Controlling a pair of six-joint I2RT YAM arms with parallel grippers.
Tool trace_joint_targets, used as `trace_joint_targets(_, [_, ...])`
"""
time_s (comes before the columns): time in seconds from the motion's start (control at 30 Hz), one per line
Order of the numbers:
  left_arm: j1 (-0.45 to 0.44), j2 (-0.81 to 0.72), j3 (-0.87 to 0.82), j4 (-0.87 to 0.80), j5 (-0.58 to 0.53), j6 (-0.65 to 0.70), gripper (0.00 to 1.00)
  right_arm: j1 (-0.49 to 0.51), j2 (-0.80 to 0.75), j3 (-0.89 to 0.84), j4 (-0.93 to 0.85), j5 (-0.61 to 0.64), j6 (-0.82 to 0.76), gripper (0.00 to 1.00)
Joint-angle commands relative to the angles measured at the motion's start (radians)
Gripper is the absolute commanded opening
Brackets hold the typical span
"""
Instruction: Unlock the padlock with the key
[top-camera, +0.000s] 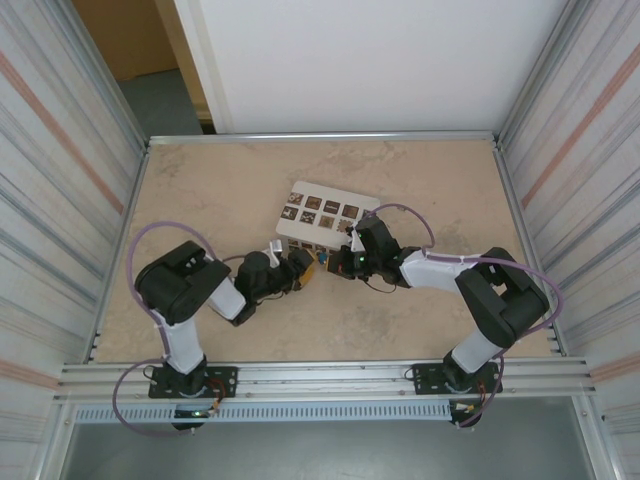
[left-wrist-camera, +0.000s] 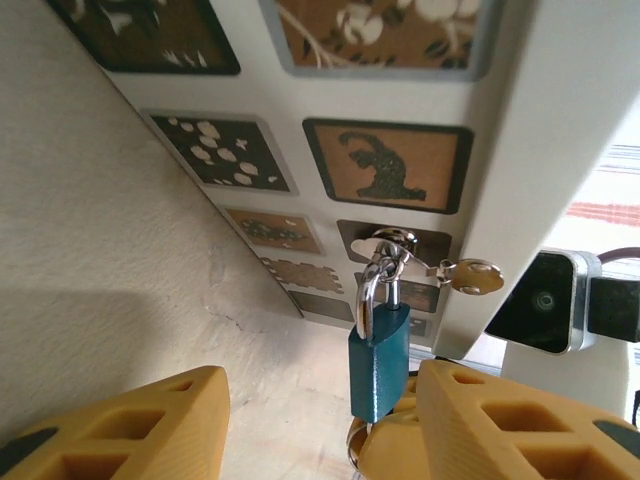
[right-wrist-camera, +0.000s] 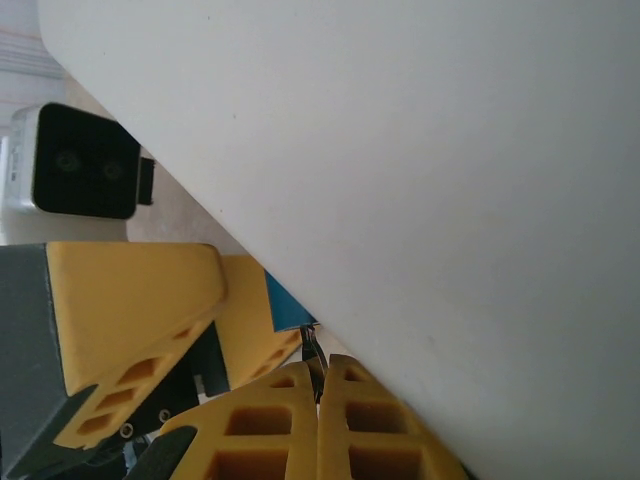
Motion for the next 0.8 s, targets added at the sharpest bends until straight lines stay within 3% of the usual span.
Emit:
trace_joint_targets(0.0, [-0.012,0.031,0.026,0.106,-0.009,-0.039,0.52,0.01,0.007,0.031,0.029,-0.022,0.013,0.0])
trace_joint_targets(0.37, [-0.013,0.079,0.057,0.133,-0.022,-0.066,0.45,0.009,0.005,0.03,0.03,-0.024,0.017,0.0])
trace_joint_targets(0.77, [-0.015,0.111,0.09,0.14,-0.021,-0.091,0.31,0.009,-0.001,0.027,0.046,-0.036,0.042,0.0])
